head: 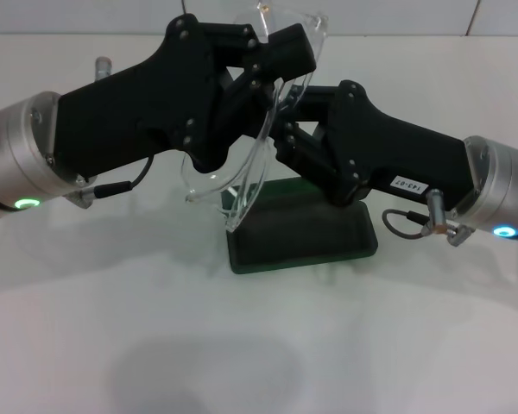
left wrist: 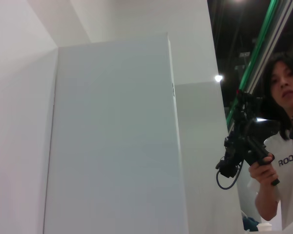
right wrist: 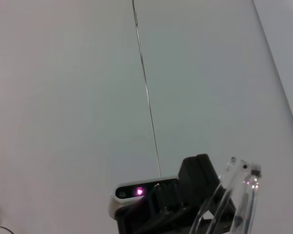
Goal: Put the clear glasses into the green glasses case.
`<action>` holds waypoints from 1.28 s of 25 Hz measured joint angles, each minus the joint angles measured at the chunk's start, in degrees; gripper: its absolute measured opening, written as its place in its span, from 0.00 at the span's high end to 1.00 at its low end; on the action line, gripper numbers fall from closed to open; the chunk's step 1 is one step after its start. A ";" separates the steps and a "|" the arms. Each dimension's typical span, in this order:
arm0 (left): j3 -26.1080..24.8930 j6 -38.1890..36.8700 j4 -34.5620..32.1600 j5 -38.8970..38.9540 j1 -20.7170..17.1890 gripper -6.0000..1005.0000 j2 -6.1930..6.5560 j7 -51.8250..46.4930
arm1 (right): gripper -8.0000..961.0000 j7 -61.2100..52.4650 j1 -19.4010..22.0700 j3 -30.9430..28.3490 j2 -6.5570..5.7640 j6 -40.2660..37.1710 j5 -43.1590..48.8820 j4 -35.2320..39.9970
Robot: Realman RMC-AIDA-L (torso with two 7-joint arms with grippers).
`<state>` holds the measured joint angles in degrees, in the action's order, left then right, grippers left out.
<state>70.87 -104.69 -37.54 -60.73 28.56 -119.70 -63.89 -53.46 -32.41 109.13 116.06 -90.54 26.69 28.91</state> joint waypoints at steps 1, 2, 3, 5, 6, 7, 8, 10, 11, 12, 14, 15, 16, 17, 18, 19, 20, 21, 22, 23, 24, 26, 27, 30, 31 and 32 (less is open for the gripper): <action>0.01 -0.01 0.01 0.01 0.00 0.96 0.00 0.00 | 0.88 0.00 0.00 0.06 0.02 -0.12 -0.01 0.00; 0.03 -0.01 0.01 0.03 0.00 0.96 0.00 0.00 | 0.88 0.00 0.02 0.06 0.03 -0.15 -0.01 0.00; 0.04 -0.01 0.01 0.04 0.00 0.96 0.00 0.00 | 0.88 0.00 0.04 0.06 0.04 -0.22 -0.01 0.00; 0.05 -0.01 0.01 0.05 0.00 0.96 0.00 0.00 | 0.88 0.00 0.08 0.01 0.05 -0.27 0.00 0.00; 0.06 0.00 0.01 0.05 0.00 0.96 0.00 -0.01 | 0.88 0.06 0.14 -0.07 0.05 -0.31 0.02 0.00; 0.06 0.01 0.01 0.05 0.00 0.96 0.00 -0.01 | 0.88 0.18 0.25 -0.18 0.05 -0.33 0.02 -0.01; 0.06 0.03 0.01 0.05 0.00 0.96 0.00 -0.01 | 0.88 0.25 0.34 -0.27 0.05 -0.35 0.00 0.00; 0.06 0.09 0.18 0.07 0.00 0.96 0.00 -0.01 | 0.88 0.41 0.47 -0.37 0.04 -0.30 -0.14 -0.08; 0.04 0.11 0.29 0.08 0.00 0.96 0.00 -0.01 | 0.88 0.43 0.50 -0.40 0.04 -0.23 -0.22 -0.15; 0.00 0.12 0.47 0.09 0.00 0.96 0.00 -0.01 | 0.88 0.43 0.50 -0.46 0.04 -0.18 -0.25 -0.21; -0.08 0.13 0.75 0.10 0.00 0.96 0.00 -0.02 | 0.88 0.47 0.51 -0.62 0.04 -0.12 -0.38 -0.32; -0.10 0.14 0.80 0.10 0.00 0.96 0.00 0.02 | 0.88 0.49 0.51 -0.82 0.04 -0.11 -0.40 -0.37; -0.10 0.14 0.84 0.10 0.00 0.96 0.00 0.10 | 0.88 0.51 0.51 -1.02 0.05 -0.09 -0.42 -0.43; -0.11 0.14 0.84 0.10 0.00 0.96 0.00 0.17 | 0.88 0.54 0.51 -1.30 0.04 -0.02 -0.46 -0.51; -0.11 0.13 0.84 0.10 -0.01 0.96 0.00 0.24 | 0.88 0.55 0.53 -1.50 0.04 0.02 -0.47 -0.56; -0.11 0.13 0.84 0.10 -0.02 0.96 0.00 0.27 | 0.88 0.56 0.58 -1.75 0.04 0.08 -0.48 -0.61; -0.11 0.11 0.84 0.10 -0.08 0.96 0.00 0.28 | 0.88 0.56 0.69 -1.92 0.04 0.12 -0.50 -0.64; -0.11 0.09 0.84 0.10 -0.14 0.96 0.00 0.28 | 0.88 0.56 0.78 -2.04 0.04 0.13 -0.50 -0.66; -0.12 0.07 0.84 0.10 -0.20 0.96 0.01 0.29 | 0.88 0.56 0.88 -2.15 0.04 0.14 -0.51 -0.66; -0.11 0.05 0.84 0.10 -0.24 0.96 0.03 0.29 | 0.88 0.56 0.92 -2.21 0.03 0.18 -0.52 -0.67; -0.12 0.03 0.84 0.10 -0.25 0.96 0.05 0.29 | 0.88 0.56 0.93 -2.23 0.01 0.19 -0.52 -0.68; -0.12 0.02 0.84 0.10 -0.26 0.96 0.08 0.30 | 0.88 0.56 0.93 -2.29 -0.03 0.26 -0.54 -0.69; -0.12 0.01 0.83 0.10 -0.26 0.96 0.09 0.31 | 0.88 0.56 0.94 -2.32 -0.03 0.29 -0.55 -0.70; -0.12 -0.01 0.82 0.09 -0.26 0.96 0.09 0.35 | 0.88 0.56 0.95 -2.34 -0.05 0.34 -0.47 -0.70; -0.12 -0.02 0.82 0.09 -0.26 0.96 0.09 0.38 | 0.88 0.56 0.95 -2.34 -0.05 0.35 -0.35 -0.67; -0.12 -0.04 0.81 0.08 -0.26 0.96 0.09 0.41 | 0.88 0.56 0.95 -2.32 -0.05 0.36 -0.25 -0.59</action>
<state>70.75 -104.73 -36.73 -60.64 28.30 -119.61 -63.48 -52.91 -31.46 106.81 116.01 -90.19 26.45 28.32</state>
